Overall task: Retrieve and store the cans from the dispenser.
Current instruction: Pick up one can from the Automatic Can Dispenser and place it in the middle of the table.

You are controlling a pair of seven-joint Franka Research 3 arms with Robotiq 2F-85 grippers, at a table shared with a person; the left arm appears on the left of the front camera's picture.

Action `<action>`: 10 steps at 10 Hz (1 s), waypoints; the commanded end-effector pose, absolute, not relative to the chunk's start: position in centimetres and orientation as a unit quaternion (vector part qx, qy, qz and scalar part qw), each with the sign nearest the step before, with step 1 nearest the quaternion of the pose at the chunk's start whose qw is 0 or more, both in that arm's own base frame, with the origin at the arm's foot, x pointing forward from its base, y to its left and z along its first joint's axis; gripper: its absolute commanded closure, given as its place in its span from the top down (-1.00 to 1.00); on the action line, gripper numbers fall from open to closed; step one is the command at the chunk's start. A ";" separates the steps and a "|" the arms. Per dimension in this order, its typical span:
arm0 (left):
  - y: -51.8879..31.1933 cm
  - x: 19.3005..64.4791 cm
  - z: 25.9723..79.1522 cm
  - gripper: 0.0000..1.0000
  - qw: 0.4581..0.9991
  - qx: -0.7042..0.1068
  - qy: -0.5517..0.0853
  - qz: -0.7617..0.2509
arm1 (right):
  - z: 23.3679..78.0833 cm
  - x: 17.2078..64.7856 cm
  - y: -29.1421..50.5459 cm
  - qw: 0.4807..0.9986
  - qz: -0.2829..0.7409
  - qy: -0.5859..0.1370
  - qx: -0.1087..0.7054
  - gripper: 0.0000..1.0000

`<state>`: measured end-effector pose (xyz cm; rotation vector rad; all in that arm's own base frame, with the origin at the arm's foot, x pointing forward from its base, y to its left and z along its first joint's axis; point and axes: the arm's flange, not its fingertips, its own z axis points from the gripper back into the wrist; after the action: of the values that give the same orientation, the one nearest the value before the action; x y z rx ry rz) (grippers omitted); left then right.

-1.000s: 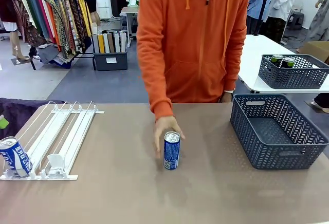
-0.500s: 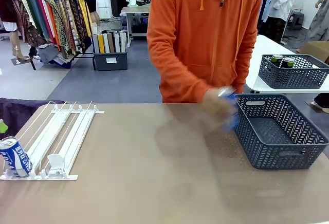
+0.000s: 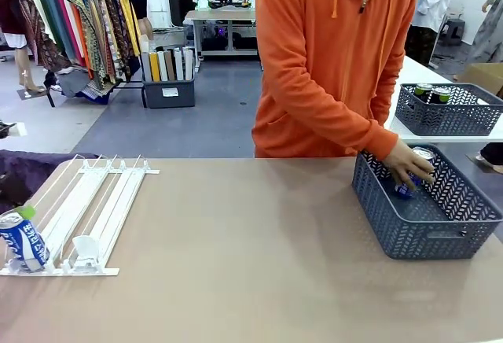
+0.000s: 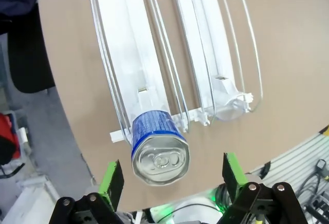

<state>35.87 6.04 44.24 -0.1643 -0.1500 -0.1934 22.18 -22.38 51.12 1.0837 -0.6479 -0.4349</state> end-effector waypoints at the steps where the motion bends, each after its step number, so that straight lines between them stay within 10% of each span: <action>1: 5.4 35.6 42.9 1.00 0.992 -0.066 -0.061 -0.088 | 51.2 22.4 -22.4 0.775 -0.191 -0.316 0.512 1.00; 10: 5.8 36.4 39.7 1.00 0.995 -0.060 -0.016 -0.077 | 51.2 22.4 -22.4 0.775 -0.191 -0.316 0.512 1.00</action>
<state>36.94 5.81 40.16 -0.1477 -0.0303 -0.1797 22.18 -22.38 51.12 1.0837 -0.6479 -0.4349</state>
